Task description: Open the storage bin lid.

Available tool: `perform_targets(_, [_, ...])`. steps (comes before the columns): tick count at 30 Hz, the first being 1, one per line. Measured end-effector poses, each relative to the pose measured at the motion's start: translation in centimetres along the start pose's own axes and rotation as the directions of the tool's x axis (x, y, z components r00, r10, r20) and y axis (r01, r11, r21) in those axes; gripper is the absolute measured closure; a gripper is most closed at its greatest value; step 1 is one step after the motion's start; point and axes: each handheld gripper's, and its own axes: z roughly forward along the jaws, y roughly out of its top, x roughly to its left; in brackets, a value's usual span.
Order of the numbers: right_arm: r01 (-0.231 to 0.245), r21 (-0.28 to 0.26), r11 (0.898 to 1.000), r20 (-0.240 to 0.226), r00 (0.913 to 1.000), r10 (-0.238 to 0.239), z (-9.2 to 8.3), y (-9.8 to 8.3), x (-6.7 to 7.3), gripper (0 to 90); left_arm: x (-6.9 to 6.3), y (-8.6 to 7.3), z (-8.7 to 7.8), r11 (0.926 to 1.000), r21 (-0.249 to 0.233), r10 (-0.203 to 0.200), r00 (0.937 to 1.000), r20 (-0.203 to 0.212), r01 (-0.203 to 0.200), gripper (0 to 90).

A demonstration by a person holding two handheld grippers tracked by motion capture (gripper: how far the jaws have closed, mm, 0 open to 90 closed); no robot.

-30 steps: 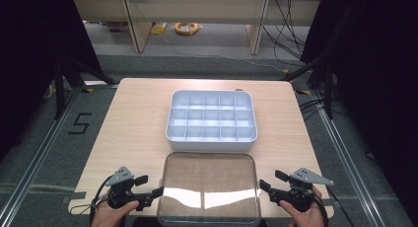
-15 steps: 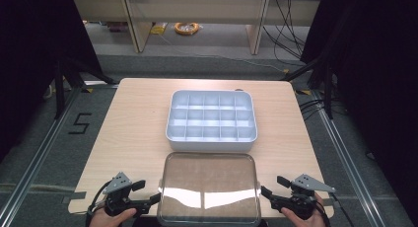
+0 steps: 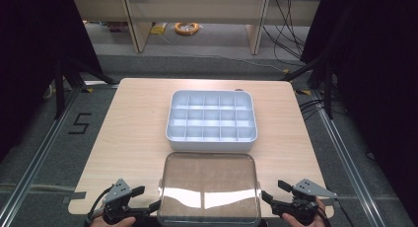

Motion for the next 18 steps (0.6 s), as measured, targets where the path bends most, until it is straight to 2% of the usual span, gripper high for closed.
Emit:
perform_targets(3, [-0.027,0.007,1.000,-0.017,0.9995,0.027,-0.11,-0.06,0.18,22.6,-0.16,-0.03,-0.08,1.0000,0.004,0.003,1.0000,-0.007,-0.003,18.9])
perform_targets(4, [-0.026,0.023,0.999,-0.017,0.9995,0.026,-0.23,-0.03,0.20,22.6,-0.15,-0.05,-0.09,1.0000,0.004,0.005,1.0000,-0.002,-0.005,18.9])
perform_targets(5, [0.007,0.017,1.000,-0.004,1.0000,-0.007,-0.13,-0.04,-0.06,22.7,-0.16,-0.09,-0.09,1.0000,0.005,-0.002,1.0000,0.000,0.002,18.9])
perform_targets(15, [0.009,0.022,1.000,-0.021,0.9997,-0.009,-0.14,-0.03,-0.08,23.1,-0.14,-0.16,-0.13,0.9999,0.010,-0.003,1.0000,0.003,0.003,18.9])
perform_targets(17, [0.019,0.018,1.000,-0.009,0.9998,-0.019,-0.06,-0.03,-0.17,23.2,-0.22,-0.13,-0.21,0.9998,0.021,0.000,0.9999,-0.011,0.000,18.9])
perform_targets(18, [0.015,0.019,1.000,-0.011,0.9998,-0.014,0.06,-0.11,-0.14,23.2,-0.17,-0.16,-0.13,0.9999,0.014,-0.001,1.0000,-0.002,0.001,18.9])
